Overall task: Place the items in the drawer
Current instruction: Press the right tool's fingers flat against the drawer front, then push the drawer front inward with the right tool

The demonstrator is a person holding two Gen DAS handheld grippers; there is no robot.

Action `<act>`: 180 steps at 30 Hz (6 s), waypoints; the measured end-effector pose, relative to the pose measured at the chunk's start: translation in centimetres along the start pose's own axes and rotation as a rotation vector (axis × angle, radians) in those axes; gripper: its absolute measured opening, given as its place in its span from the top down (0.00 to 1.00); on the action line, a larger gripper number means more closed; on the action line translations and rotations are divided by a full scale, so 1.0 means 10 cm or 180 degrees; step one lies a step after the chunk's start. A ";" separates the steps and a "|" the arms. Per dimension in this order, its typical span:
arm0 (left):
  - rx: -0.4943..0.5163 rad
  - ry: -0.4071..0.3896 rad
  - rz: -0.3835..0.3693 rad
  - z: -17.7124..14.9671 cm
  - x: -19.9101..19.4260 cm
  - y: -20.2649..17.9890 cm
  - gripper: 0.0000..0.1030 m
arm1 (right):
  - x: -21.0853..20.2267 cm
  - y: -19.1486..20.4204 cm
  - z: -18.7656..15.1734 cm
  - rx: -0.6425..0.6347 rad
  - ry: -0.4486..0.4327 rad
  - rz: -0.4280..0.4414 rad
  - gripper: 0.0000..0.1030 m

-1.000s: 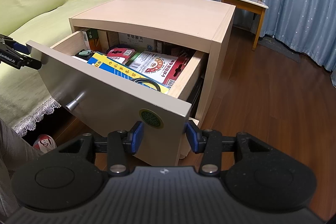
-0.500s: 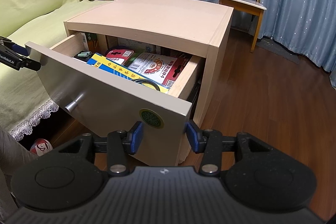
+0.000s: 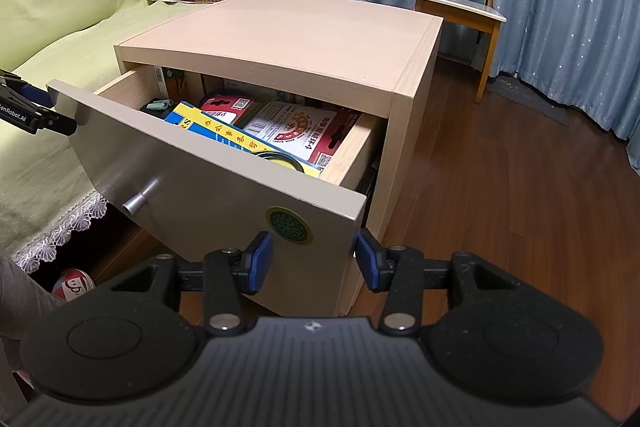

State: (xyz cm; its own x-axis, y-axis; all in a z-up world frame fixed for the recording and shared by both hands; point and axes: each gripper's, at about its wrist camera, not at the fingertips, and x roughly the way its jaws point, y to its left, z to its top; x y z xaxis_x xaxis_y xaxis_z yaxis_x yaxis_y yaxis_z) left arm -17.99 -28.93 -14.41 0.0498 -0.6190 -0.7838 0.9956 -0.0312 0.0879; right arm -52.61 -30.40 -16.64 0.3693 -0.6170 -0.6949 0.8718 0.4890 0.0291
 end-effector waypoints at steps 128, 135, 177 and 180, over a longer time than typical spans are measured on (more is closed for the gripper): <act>-0.0507 0.0154 0.0224 -0.22 0.41 -0.66 0.12 | 0.64 0.95 0.23 0.1083 -0.0009 -0.0643 0.48; -0.0510 0.0152 0.0223 -0.20 0.42 -0.64 0.12 | 0.65 0.92 0.24 0.1084 -0.0020 -0.0649 0.48; -0.0506 0.0136 0.0161 -0.19 0.43 -0.59 0.12 | 0.77 0.94 0.28 0.1142 -0.0079 -0.0653 0.46; -0.0519 0.0127 0.0159 -0.20 0.42 -0.56 0.12 | 0.77 0.93 0.29 0.1158 -0.0083 -0.0650 0.46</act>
State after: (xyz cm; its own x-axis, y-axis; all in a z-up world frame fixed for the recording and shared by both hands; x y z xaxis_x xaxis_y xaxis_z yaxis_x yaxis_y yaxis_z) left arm -23.24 -29.84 -19.42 0.0994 -0.5848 -0.8051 0.9913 0.1286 0.0291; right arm -40.73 -32.41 -19.66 0.1810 -0.6965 -0.6944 0.9831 0.1080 0.1479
